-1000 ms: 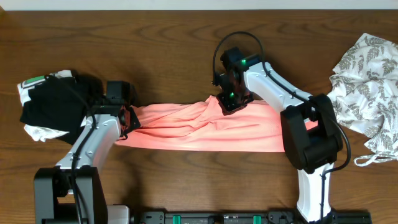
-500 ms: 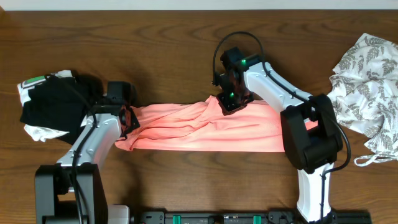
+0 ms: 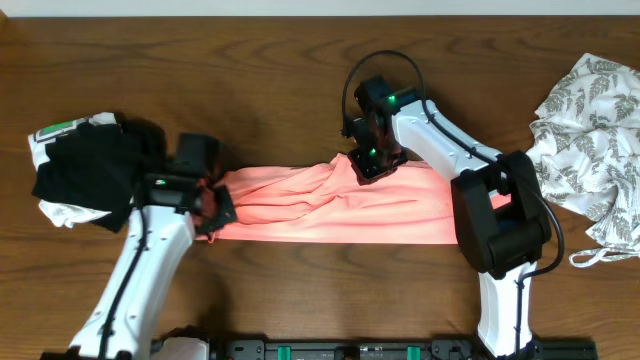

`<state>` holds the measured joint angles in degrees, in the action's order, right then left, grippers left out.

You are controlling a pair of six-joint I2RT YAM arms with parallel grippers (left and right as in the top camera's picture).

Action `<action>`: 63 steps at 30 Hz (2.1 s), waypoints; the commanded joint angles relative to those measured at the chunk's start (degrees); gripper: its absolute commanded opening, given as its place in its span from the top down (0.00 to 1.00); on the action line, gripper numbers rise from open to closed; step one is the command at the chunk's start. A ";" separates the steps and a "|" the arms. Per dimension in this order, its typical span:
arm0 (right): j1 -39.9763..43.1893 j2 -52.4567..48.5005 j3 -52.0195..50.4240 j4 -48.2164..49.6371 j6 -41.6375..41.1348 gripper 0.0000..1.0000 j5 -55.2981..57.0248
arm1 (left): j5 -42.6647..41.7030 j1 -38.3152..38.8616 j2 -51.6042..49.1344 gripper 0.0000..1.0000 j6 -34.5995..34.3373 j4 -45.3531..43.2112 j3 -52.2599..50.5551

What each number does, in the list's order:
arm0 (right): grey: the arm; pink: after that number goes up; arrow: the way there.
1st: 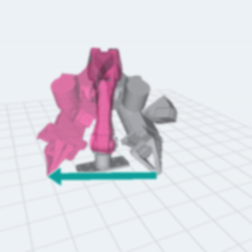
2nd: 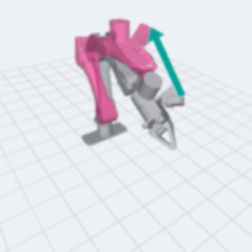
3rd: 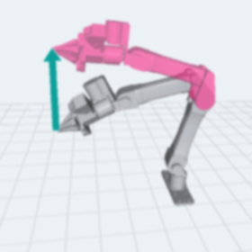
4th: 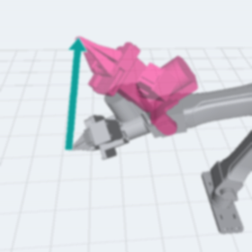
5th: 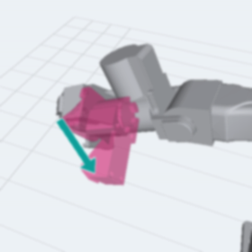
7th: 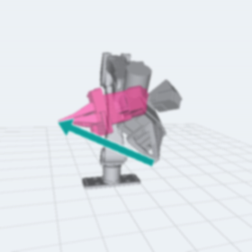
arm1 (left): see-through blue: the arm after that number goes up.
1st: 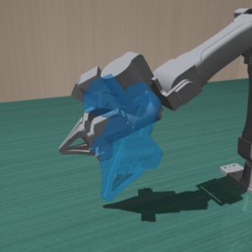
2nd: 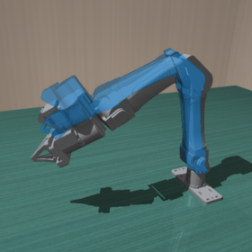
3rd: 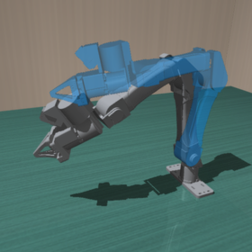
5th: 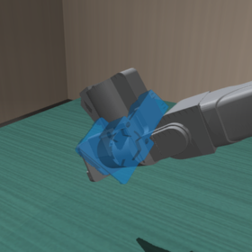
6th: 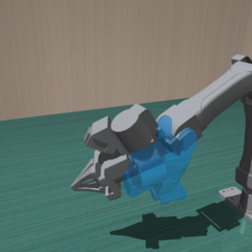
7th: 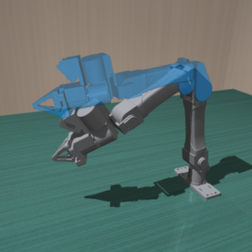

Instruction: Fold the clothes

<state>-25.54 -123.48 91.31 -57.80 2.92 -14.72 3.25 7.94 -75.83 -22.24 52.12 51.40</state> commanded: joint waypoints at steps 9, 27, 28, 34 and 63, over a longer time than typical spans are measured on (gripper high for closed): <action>0.79 -1.03 -0.26 -0.22 -0.74 0.80 -0.09 | 0.11 1.68 -11.45 0.94 0.74 -10.05 -10.58; 0.79 -1.03 -0.26 -0.87 -0.74 0.80 -0.07 | 17.03 1.62 -14.51 0.93 0.52 -19.56 -10.58; 0.79 -1.03 -0.26 -0.90 -0.74 0.80 -0.07 | 17.03 1.62 -14.51 0.93 0.52 -19.39 -10.58; 0.79 -1.03 -0.26 -0.79 -0.72 0.80 -0.07 | 17.55 1.62 -14.51 0.93 0.52 -18.51 -10.58; 0.79 -1.03 -0.63 -0.70 -0.74 0.78 -0.07 | 23.17 1.62 -14.40 0.86 0.57 -24.30 -10.56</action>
<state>-25.54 -123.48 91.31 -58.59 2.92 -14.72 24.86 9.56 -89.65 -22.06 27.03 40.95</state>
